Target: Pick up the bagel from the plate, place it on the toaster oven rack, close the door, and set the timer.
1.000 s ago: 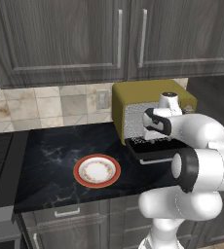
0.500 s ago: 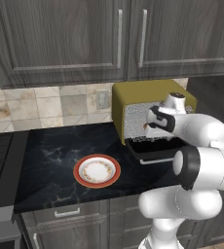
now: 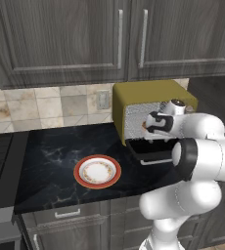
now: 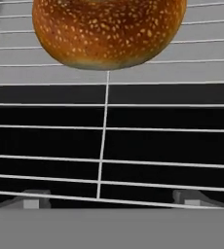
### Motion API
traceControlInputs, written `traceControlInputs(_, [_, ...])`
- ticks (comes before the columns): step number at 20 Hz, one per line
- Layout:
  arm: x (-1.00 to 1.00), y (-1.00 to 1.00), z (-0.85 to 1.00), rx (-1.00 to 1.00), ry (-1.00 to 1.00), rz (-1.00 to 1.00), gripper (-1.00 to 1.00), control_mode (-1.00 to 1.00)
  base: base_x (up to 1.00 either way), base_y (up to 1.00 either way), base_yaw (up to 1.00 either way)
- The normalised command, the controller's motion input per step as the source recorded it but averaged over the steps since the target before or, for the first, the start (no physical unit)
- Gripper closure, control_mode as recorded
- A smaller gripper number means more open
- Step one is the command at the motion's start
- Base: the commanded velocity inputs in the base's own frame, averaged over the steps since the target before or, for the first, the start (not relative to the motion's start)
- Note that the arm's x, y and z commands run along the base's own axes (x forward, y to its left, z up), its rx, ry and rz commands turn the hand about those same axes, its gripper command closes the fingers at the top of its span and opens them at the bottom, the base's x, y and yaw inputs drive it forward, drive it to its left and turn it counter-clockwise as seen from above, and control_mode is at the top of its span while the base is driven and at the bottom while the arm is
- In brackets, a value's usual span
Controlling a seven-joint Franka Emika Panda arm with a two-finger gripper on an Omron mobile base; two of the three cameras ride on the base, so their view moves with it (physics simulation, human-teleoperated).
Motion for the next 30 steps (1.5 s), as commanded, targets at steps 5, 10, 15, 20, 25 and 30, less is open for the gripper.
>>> traceControlInputs(5, [0.37, 0.02, -0.01, 0.00, -0.14, 0.00, -1.00, -1.00, 0.00, 0.00, 0.00])
traceControlInputs(10, [0.34, 0.00, 0.00, 0.00, -0.13, 0.00, -1.00, -1.00, 0.00, 0.00, 0.00])
traceControlInputs(15, [0.21, 0.00, 0.05, 0.00, -0.06, 0.00, -1.00, -1.00, 0.00, 0.00, 0.00])
traceControlInputs(20, [0.25, 0.00, 0.17, 0.00, 0.00, 0.00, -1.00, -1.00, 0.00, 0.00, 0.00])
traceControlInputs(25, [0.58, 0.00, 0.30, 0.00, 0.01, 0.00, -1.00, -1.00, 0.00, 0.00, 0.00])
traceControlInputs(30, [0.19, -0.09, 0.21, 0.01, -0.06, 0.00, -1.00, -1.00, 0.00, 0.00, 0.00])
